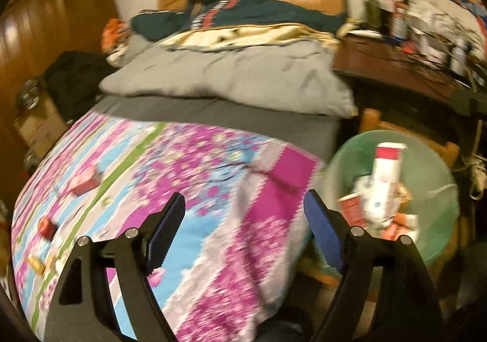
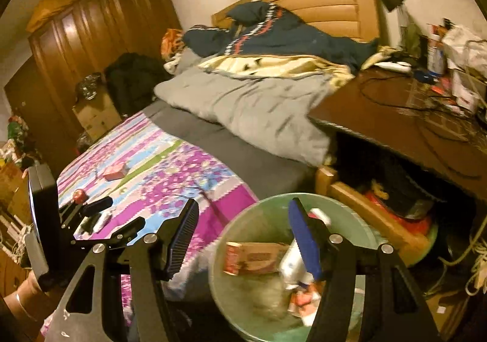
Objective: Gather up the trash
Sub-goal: 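Swing both tools back toward the bedspread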
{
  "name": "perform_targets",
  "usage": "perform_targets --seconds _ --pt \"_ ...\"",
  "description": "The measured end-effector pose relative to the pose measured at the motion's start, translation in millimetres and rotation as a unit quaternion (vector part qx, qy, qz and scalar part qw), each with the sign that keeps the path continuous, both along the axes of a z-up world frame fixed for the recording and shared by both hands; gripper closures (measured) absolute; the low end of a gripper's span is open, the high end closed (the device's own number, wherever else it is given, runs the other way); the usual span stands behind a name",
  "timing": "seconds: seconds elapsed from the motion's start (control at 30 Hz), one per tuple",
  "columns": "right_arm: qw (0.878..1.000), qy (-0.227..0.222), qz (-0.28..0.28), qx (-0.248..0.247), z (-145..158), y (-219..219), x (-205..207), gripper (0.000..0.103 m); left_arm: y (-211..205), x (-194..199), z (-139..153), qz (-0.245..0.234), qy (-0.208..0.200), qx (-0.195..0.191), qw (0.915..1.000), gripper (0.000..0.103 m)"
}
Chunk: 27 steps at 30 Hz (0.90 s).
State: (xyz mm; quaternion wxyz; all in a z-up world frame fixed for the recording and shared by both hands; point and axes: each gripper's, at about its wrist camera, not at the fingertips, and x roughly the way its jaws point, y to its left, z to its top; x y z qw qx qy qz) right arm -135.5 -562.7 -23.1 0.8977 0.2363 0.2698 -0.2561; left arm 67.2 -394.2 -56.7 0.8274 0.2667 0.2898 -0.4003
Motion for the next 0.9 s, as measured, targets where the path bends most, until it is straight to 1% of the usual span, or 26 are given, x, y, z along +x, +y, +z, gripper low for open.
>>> perform_targets --seconds 0.1,0.23,0.37,0.47,0.53,0.63,0.73,0.8,0.83,0.87,0.9 --pt "1.0 0.006 0.025 0.006 -5 16 27 0.04 34 20 -5 0.041 0.003 -0.004 0.9991 0.026" --pt "0.997 0.018 0.068 0.014 -15 45 66 0.04 82 47 -14 0.098 0.019 -0.009 0.9949 0.026" --pt "0.992 0.033 0.116 0.02 -26 78 106 0.04 140 70 -28 0.169 0.042 -0.013 0.9846 0.026" --pt "0.986 0.05 0.159 0.028 -39 108 139 0.04 180 77 -40 0.208 0.039 -0.007 0.9773 0.026" --pt "0.979 0.062 0.189 0.032 -50 132 165 0.04 217 76 -47 0.242 0.029 -0.006 0.9698 0.026" --pt "0.968 0.072 0.236 0.046 -68 169 206 0.04 264 81 -52 0.277 0.029 -0.008 0.9603 0.026" --pt "0.952 0.076 0.289 0.063 -82 211 255 0.04 325 99 -52 0.321 0.022 -0.004 0.9468 0.026" --pt "0.943 0.075 0.319 0.064 -87 240 288 0.04 355 114 -51 0.34 0.019 0.0 0.9403 0.026" --pt "0.939 0.075 0.331 0.063 -89 254 304 0.04 372 125 -51 0.351 0.009 0.008 0.9362 0.023" --pt "0.934 0.073 0.343 0.065 -90 271 327 0.04 387 136 -51 0.36 -0.003 0.016 0.9329 0.016" --pt "0.932 0.071 0.349 0.069 -92 281 342 0.04 396 143 -52 0.359 -0.007 0.016 0.933 0.013"
